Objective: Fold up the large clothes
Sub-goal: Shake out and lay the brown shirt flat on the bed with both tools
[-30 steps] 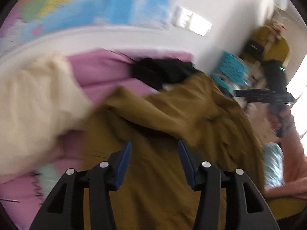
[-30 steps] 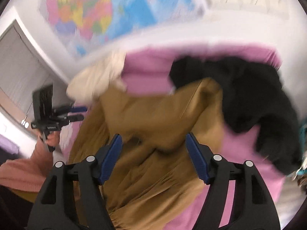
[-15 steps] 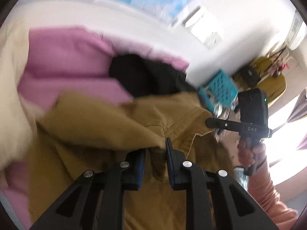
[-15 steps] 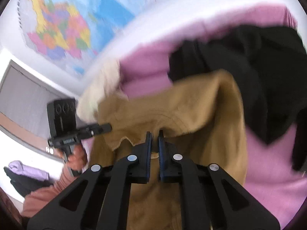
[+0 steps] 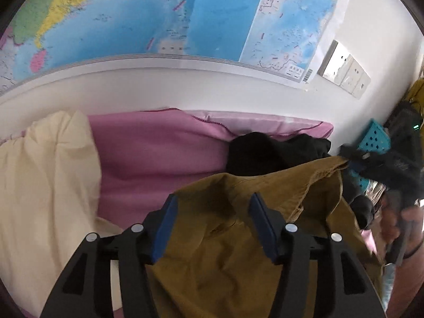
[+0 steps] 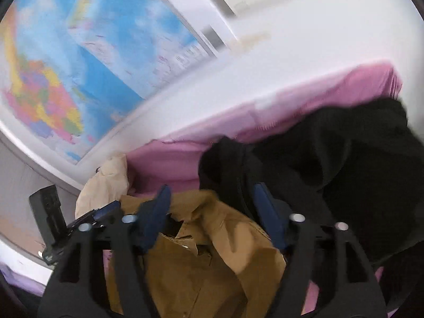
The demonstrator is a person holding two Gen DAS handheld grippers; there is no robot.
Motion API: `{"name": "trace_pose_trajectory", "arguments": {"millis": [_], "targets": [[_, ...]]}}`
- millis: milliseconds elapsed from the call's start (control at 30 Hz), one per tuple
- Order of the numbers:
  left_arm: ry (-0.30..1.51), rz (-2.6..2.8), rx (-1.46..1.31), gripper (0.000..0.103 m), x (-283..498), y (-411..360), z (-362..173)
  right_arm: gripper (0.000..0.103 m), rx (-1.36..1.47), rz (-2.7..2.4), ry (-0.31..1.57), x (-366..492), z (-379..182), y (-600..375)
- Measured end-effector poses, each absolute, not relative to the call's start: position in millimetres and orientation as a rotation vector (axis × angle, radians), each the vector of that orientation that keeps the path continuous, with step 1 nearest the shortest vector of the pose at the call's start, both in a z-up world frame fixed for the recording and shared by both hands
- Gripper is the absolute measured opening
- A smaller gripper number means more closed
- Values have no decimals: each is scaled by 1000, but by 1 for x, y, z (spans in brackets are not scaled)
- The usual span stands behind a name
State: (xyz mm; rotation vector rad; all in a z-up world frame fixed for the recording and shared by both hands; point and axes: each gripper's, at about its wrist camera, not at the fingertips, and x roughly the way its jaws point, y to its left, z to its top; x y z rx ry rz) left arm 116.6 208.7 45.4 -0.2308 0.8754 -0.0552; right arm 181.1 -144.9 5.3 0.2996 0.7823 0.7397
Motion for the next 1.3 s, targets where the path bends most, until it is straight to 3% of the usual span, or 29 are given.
{"name": "trace_pose_trajectory", "arguments": {"millis": [300,433,600,667,733,800,933,1100,1200,1267,1300], "targets": [[849,-149,-170,59,58,211,48,67,-8,737,780,86,-12,-190],[874,-206,-132,61,25,206,42,86,-115,752,861,34,-45,-204],[933,-262,-107,62,-14,194,22,85,0,782,973,7,-81,-223],[947,-272,-120,62,-23,191,15,58,125,820,1014,5,-93,-235],[948,-268,-117,62,-35,188,10,14,164,835,992,3,-92,-244],[951,-269,-127,62,-45,186,10,8,154,793,952,3,-80,-254],[925,-271,-108,62,-62,183,20,7,73,630,795,12,-20,-291],[896,-296,-98,62,-81,174,31,13,-21,440,789,65,-7,-313],[925,-329,-116,62,-87,168,24,32,-4,329,943,103,-58,-313],[958,-344,-125,62,-92,164,15,49,-16,270,970,108,-79,-310],[971,-345,-124,62,-94,162,12,64,-3,266,968,107,-82,-309]]}}
